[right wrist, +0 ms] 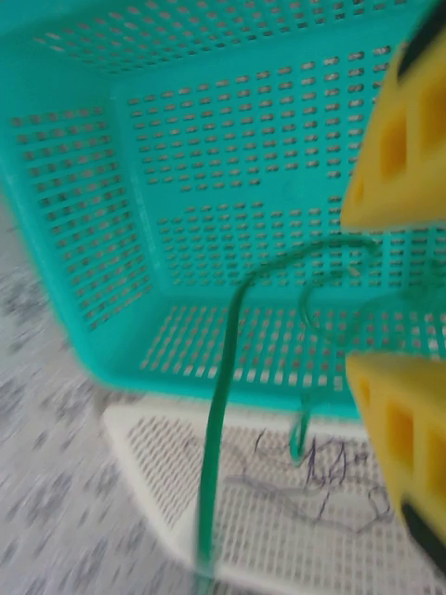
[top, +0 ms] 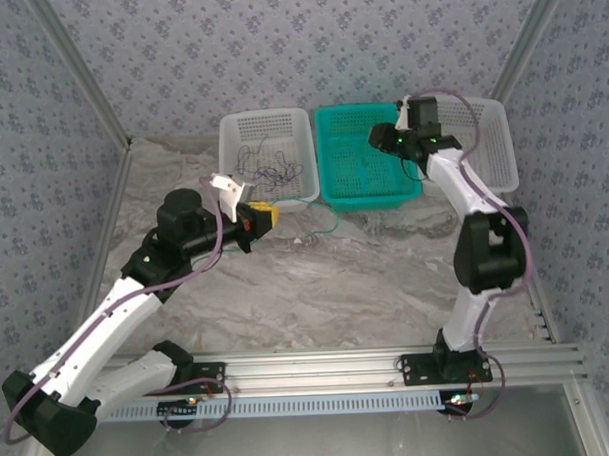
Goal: Untangle the cables
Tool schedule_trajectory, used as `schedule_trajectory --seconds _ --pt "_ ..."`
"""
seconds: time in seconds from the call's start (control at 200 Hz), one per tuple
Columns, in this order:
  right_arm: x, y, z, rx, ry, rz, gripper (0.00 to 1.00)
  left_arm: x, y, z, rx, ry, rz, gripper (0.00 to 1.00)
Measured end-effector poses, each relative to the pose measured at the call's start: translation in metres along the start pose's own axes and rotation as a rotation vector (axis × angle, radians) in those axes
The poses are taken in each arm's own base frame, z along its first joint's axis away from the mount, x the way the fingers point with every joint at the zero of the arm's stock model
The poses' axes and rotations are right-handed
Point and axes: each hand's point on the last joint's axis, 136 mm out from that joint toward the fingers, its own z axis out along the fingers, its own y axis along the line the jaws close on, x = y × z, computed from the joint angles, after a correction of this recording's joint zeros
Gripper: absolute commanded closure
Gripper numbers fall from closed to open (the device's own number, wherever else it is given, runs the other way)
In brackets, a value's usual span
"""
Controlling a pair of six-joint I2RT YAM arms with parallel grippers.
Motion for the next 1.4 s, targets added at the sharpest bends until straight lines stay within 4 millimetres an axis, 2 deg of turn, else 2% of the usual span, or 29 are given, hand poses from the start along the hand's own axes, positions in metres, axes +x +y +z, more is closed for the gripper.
schedule_trajectory --seconds 0.045,0.085,0.13,0.215,0.275,0.4,0.465,0.53,0.605,0.665,0.78,0.854,1.014,1.064,1.149,1.234,1.404 --pt "0.006 -0.007 0.014 0.019 0.035 0.016 0.36 0.001 0.002 0.000 -0.012 0.005 -0.003 1.00" --pt "0.011 -0.011 0.018 0.032 0.056 0.034 0.28 0.002 0.003 0.000 -0.019 0.008 -0.005 1.00" --pt "0.017 -0.014 0.017 0.044 0.079 0.047 0.26 0.003 0.004 0.000 -0.029 0.008 -0.006 1.00" --pt "0.013 -0.005 -0.001 0.024 0.059 0.046 0.25 0.002 0.007 0.000 -0.041 0.005 -0.006 1.00" --pt "0.011 0.008 -0.026 -0.017 0.030 0.032 0.25 0.002 0.007 0.000 -0.044 0.004 -0.006 1.00" --pt "0.019 0.051 -0.106 -0.159 -0.060 -0.040 0.25 0.004 0.009 0.004 -0.045 0.011 -0.007 1.00" --pt "0.030 0.075 -0.148 -0.253 -0.110 -0.090 0.25 0.008 0.013 0.011 -0.047 0.028 -0.014 1.00" --pt "0.047 0.093 -0.180 -0.338 -0.135 -0.139 0.25 0.013 0.017 0.018 -0.047 0.049 -0.023 1.00" --pt "0.071 0.108 -0.203 -0.409 -0.134 -0.195 0.24 0.021 0.021 0.028 -0.045 0.074 -0.033 1.00" --pt "0.092 0.121 -0.212 -0.465 -0.112 -0.239 0.23 0.025 0.023 0.034 -0.038 0.091 -0.040 1.00" --pt "0.128 0.148 -0.218 -0.562 -0.049 -0.333 0.23 0.031 0.024 0.043 -0.019 0.113 -0.048 1.00" --pt "0.144 0.161 -0.215 -0.601 -0.010 -0.390 0.24 0.031 0.021 0.048 -0.002 0.120 -0.048 1.00" --pt "0.169 0.165 -0.189 -0.623 0.092 -0.441 0.30 0.019 0.006 0.050 0.044 0.094 -0.023 1.00" --pt "0.177 0.164 -0.179 -0.626 0.130 -0.448 0.40 0.016 0.003 0.051 0.051 0.085 -0.017 1.00" --pt "0.189 0.163 -0.168 -0.634 0.184 -0.448 0.74 0.014 0.001 0.051 0.056 0.079 -0.013 1.00" --pt "0.194 0.165 -0.165 -0.647 0.207 -0.451 1.00 0.014 0.001 0.051 0.056 0.079 -0.013 1.00" --pt "0.184 0.166 -0.172 -0.639 0.157 -0.456 1.00 0.013 0.002 0.051 0.046 0.078 -0.013 1.00"
